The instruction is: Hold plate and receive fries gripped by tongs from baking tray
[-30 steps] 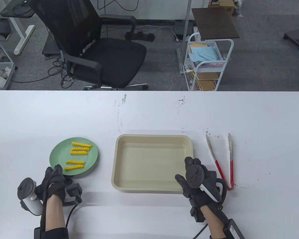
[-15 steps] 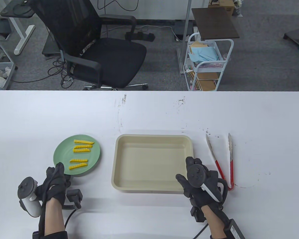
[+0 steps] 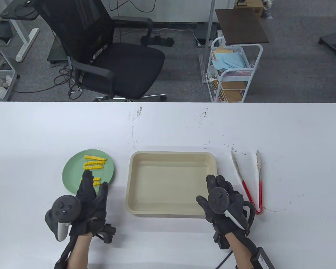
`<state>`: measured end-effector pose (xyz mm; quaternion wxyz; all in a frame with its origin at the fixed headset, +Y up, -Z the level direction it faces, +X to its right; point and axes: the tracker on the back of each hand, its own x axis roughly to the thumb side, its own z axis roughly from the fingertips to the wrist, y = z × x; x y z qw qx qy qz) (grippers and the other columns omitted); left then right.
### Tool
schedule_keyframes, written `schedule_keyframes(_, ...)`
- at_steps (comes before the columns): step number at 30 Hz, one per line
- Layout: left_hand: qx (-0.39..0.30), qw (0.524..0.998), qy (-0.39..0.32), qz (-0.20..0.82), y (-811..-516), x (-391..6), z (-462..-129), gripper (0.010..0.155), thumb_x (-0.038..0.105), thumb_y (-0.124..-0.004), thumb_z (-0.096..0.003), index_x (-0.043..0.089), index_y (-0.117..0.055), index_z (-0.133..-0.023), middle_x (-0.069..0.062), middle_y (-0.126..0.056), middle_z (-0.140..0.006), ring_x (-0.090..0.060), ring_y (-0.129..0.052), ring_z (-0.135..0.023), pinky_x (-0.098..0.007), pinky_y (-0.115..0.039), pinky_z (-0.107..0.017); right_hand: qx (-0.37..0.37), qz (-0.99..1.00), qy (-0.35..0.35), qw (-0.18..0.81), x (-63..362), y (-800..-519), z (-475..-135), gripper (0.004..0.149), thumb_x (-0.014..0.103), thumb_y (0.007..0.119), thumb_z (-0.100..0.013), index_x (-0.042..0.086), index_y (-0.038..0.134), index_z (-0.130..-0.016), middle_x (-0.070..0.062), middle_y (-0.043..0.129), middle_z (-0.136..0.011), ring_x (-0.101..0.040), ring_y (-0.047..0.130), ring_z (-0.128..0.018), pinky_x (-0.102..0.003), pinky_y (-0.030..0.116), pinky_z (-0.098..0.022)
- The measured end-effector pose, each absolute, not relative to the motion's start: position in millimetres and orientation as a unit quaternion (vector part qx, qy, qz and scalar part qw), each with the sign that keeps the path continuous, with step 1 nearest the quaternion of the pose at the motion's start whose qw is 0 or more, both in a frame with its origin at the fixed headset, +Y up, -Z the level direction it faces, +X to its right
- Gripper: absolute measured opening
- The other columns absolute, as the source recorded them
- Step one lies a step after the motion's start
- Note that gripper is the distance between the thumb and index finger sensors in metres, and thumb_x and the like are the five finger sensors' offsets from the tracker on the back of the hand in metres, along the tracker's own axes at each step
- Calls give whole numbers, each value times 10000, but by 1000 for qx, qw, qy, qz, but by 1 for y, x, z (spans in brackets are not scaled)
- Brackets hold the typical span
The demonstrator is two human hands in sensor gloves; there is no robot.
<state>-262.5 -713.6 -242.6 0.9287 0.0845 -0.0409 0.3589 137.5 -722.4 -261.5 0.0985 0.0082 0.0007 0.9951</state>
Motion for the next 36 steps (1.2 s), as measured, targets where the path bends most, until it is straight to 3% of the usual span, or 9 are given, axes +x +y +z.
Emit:
schedule_keyframes(5,24,964,-114,238,-723,-222,-242,778,568,-568,-620,142,-199,-1157,-140,-294,-1210,-491,-292,-1100,-720,-317,-705,23,999,-9,47,134,-726,-262,793,625,636,-452,293,266,-1070,-75,260,-1118,-427,348,-1066,-731,419,-666)
schedule_keyframes(11,-30,972,-143,184,-736,-199,-244,783,579,-570,-617,160,-196,-1163,-133,-262,-1219,-476,-233,-1112,-724,-265,-712,33,999,25,27,132,-734,-265,799,651,604,-443,313,237,-1068,-55,195,-1121,-409,259,-1078,-742,360,-674)
schedule_keyframes(20,-5,974,-155,166,-735,-195,-243,779,580,-574,-613,152,-228,-1165,-152,-243,-1214,-484,-212,-1106,-726,-238,-713,51,998,36,10,128,-736,-264,812,665,594,-441,327,201,-1065,-49,143,-1118,-403,189,-1076,-749,304,-676)
schedule_keyframes(36,5,977,-153,151,-735,-195,-244,793,600,-567,-612,211,-151,-1164,-154,-107,-1198,-475,-114,-1091,-715,-190,-710,61,998,0,6,119,-736,-261,805,654,605,-442,290,257,-1070,-86,229,-1118,-432,292,-1069,-744,370,-665)
